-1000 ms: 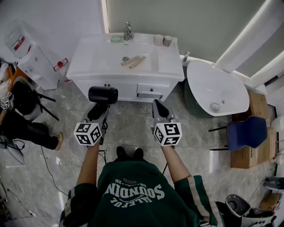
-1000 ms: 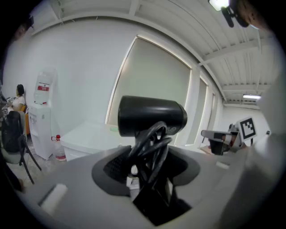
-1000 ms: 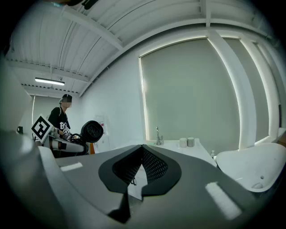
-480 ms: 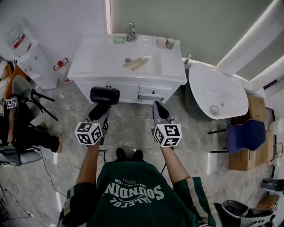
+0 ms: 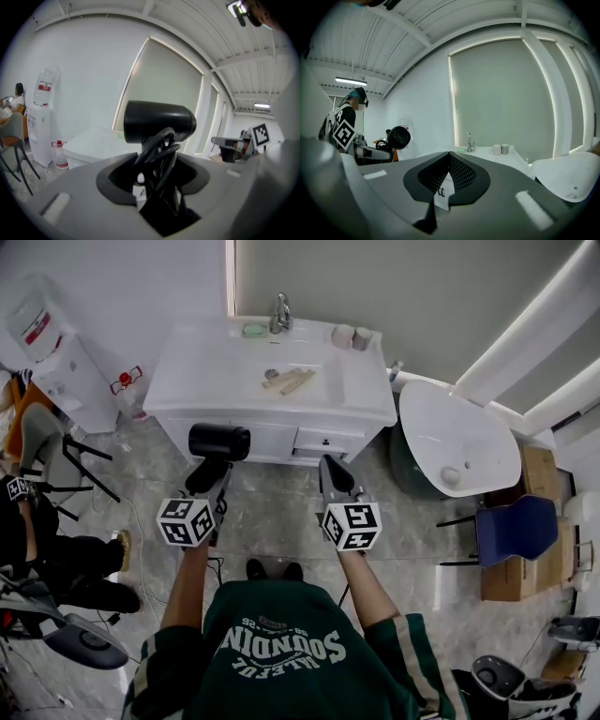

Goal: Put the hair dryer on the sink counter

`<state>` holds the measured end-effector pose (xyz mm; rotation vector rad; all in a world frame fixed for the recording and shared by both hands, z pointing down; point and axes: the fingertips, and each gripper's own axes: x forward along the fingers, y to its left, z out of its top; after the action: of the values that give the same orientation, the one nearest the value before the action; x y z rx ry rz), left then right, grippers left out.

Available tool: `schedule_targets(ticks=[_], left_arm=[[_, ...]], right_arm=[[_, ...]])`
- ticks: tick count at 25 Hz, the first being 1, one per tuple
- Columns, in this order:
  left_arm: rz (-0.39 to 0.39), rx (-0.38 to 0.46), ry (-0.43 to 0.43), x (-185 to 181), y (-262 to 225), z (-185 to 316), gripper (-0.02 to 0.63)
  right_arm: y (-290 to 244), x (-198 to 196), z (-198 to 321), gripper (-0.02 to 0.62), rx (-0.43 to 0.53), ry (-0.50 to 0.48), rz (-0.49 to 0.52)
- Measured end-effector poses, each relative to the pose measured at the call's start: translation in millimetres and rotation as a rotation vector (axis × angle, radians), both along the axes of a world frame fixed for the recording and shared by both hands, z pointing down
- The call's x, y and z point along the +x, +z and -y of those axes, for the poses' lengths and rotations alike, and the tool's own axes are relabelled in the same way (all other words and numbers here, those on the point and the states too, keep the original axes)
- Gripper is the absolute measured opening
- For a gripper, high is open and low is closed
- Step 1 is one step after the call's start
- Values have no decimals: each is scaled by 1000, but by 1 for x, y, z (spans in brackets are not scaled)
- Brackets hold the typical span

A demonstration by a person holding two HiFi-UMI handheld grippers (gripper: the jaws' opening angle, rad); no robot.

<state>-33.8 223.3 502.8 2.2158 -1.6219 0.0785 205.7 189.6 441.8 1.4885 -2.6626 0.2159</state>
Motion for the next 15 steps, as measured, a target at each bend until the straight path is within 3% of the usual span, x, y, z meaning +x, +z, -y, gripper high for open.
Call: schedule_targets(ticks=[15], left_arm=[[-10,-7,13,-47,9,5,249]], right_arm=[[14,-52,-3,3,-10,-11,-19]])
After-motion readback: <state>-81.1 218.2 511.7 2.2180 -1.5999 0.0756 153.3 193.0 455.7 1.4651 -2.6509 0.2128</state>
